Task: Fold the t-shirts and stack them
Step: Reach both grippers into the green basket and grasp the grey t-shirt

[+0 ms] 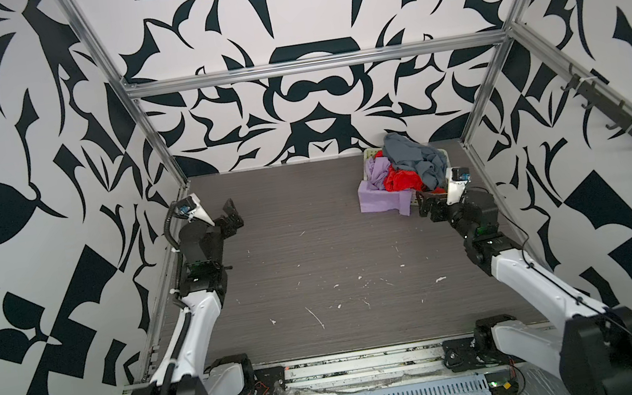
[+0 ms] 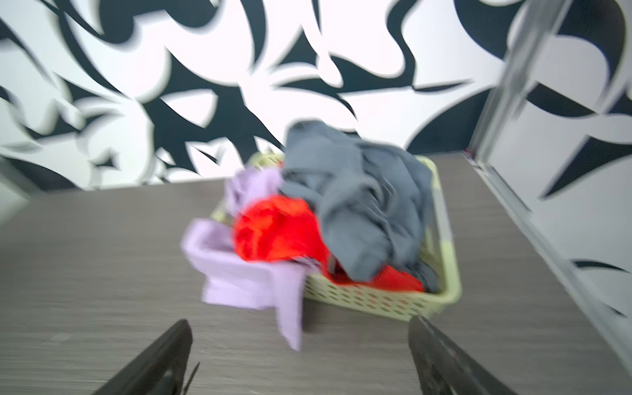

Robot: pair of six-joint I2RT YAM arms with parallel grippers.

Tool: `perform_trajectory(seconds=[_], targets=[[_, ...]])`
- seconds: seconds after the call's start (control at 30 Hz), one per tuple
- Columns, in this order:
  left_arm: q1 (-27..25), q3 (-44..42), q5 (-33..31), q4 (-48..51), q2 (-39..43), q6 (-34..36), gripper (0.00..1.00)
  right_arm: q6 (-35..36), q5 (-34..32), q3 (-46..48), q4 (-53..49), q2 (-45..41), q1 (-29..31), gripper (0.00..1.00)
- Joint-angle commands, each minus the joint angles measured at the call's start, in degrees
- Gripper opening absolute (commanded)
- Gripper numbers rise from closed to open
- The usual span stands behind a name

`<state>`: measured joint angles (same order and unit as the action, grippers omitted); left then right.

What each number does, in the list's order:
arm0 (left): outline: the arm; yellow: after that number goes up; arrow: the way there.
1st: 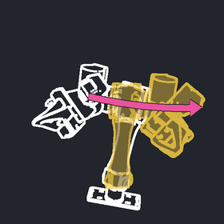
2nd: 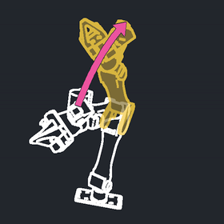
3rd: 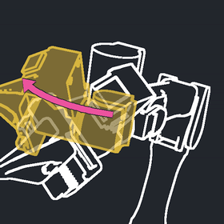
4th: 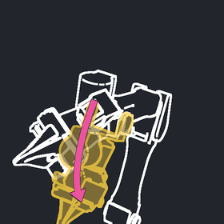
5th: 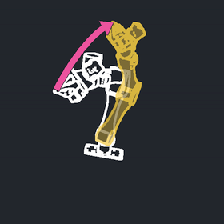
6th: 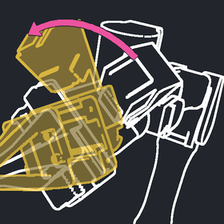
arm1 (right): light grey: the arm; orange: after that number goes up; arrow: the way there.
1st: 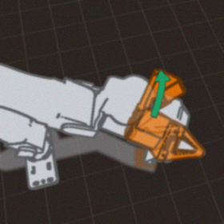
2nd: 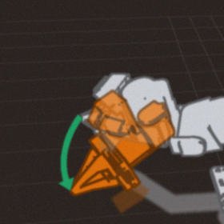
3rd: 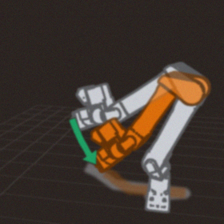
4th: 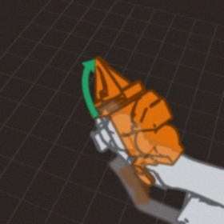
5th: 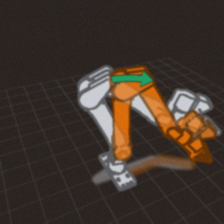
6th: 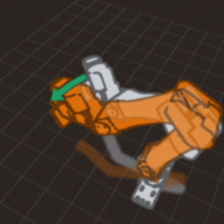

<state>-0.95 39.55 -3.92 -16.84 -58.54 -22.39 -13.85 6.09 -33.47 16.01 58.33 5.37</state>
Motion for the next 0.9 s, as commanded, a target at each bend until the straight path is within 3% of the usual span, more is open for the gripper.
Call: perform_trajectory(seconds=[0.0,0.1,0.2,0.33,0.5,0.73,0.87], targets=[[-4.5,0.5,7.0,13.7,0.8,-18.0,0.99,-11.5,7.7,-3.1,-13.8,-2.3,2.7,1.00],[-12.2,-1.4,8.7,11.0,-0.8,-26.8,0.99,-17.7,10.6,-1.6,-14.4,-3.8,6.3,1.00],[-23.6,-3.6,3.5,5.6,-2.4,-33.8,0.99,-26.7,13.3,2.2,-9.9,-5.0,9.9,1.00],[-36.8,-2.4,-3.8,1.3,-7.1,-37.8,0.99,-32.6,10.5,5.0,-8.1,-6.9,16.2,1.00],[-48.1,1.3,-9.4,-3.0,-14.0,-38.4,0.99,-37.4,7.0,6.7,-8.3,-8.9,22.3,1.00],[-48.8,1.3,-7.4,-9.6,-17.5,-38.6,0.99,-37.4,6.4,6.5,-7.8,-9.4,23.1,1.00],[-47.1,1.7,-0.2,-16.3,-20.3,-37.1,0.99,-31.0,3.0,3.3,-10.9,-5.5,22.9,1.00]])
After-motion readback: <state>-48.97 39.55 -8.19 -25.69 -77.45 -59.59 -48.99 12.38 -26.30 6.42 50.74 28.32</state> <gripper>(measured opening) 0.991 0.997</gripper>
